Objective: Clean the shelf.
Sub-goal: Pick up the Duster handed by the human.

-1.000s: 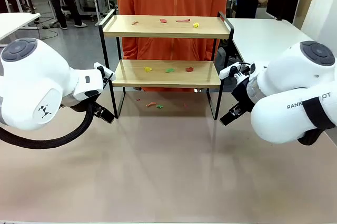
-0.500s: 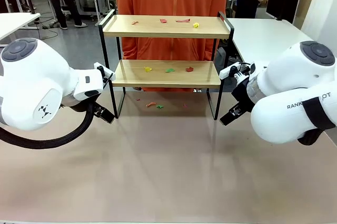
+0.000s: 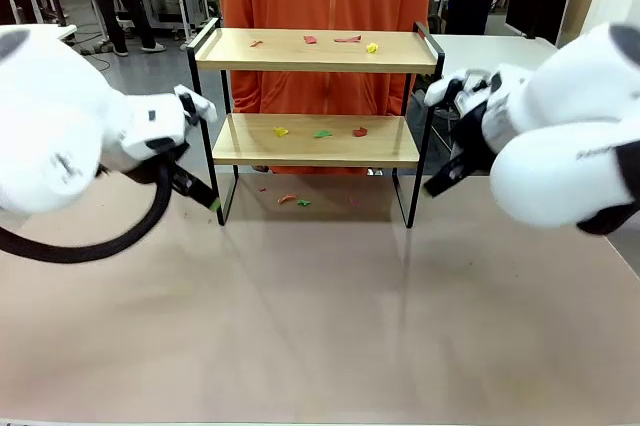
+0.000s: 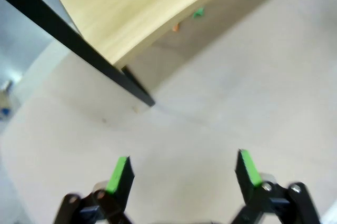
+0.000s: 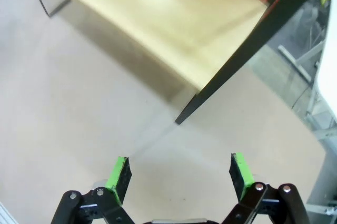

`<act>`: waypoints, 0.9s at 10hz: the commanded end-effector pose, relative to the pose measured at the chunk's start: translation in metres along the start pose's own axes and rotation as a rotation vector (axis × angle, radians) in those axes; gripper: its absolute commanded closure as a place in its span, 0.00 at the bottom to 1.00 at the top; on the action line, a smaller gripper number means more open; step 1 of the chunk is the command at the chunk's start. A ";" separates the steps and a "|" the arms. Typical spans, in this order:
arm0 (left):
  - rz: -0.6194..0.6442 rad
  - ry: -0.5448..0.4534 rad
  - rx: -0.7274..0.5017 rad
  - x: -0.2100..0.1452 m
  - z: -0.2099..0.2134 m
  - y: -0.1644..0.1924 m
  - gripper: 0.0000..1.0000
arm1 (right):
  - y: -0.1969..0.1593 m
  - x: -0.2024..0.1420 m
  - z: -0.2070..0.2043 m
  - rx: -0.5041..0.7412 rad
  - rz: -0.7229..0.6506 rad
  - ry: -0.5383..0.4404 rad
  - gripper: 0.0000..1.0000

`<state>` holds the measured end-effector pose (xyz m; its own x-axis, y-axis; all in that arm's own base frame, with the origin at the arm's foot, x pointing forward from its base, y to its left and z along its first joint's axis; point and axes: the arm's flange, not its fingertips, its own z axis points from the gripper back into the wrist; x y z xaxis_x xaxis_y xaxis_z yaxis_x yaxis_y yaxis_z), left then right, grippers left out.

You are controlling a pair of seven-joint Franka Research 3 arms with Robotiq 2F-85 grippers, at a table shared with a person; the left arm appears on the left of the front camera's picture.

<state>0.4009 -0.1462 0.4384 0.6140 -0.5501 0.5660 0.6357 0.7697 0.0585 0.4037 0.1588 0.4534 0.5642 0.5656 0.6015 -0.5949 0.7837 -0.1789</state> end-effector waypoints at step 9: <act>-0.223 -0.219 -0.402 -0.029 0.016 0.176 0.00 | -0.175 -0.075 0.053 0.279 0.115 -0.203 0.00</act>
<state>0.4873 0.0168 0.4436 0.3256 -0.5780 0.7483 0.9067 0.4153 -0.0738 0.4419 -0.0540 0.4659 0.4009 0.5201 0.7542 -0.7915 0.6112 -0.0008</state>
